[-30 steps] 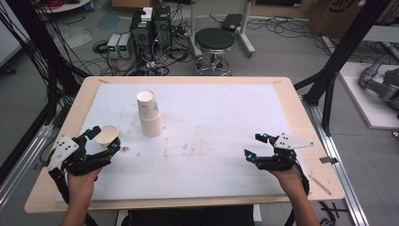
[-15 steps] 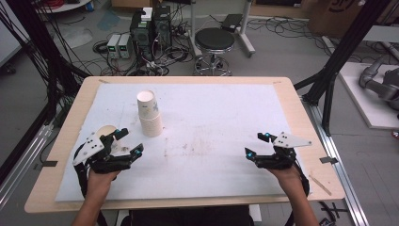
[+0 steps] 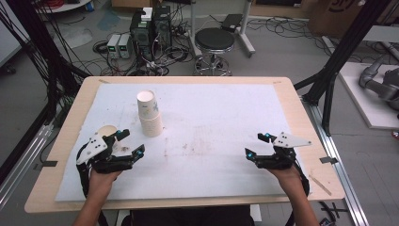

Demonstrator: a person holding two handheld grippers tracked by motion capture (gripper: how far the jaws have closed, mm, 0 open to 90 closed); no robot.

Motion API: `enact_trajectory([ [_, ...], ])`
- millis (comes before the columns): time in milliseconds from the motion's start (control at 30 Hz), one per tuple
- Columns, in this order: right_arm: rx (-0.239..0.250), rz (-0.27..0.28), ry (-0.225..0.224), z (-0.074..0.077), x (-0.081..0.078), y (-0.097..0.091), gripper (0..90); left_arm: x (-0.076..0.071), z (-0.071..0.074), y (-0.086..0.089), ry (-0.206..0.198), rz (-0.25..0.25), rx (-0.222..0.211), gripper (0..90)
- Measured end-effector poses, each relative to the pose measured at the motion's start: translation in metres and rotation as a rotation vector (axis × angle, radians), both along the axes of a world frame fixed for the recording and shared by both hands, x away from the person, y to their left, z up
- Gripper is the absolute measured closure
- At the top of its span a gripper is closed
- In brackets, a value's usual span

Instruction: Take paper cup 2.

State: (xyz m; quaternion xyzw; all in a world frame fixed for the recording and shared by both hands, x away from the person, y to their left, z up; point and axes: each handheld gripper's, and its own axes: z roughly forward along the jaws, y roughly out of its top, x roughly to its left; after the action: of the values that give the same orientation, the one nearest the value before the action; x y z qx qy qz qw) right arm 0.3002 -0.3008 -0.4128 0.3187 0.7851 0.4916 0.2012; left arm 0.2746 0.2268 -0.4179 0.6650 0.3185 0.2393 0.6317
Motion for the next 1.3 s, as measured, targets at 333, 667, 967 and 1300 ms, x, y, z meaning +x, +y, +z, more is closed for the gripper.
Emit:
enact_trajectory([
  [333,0.014,-0.006,0.001,-0.001,-0.002,-0.003,21.0,0.002,0.001,-0.002,0.008,-0.005,-0.004,15.9],
  [667,0.044,0.019,0.002,0.001,-0.007,-0.005,20.6,-0.001,0.008,-0.006,0.037,0.008,-0.003,15.8],
  [967,0.038,0.020,0.003,0.001,-0.006,-0.004,20.6,0.006,0.025,-0.007,0.031,0.013,0.000,15.8],
  [1300,0.038,0.022,0.005,0.001,-0.006,-0.005,20.7,0.024,0.056,-0.007,0.014,0.045,0.023,15.9],
])
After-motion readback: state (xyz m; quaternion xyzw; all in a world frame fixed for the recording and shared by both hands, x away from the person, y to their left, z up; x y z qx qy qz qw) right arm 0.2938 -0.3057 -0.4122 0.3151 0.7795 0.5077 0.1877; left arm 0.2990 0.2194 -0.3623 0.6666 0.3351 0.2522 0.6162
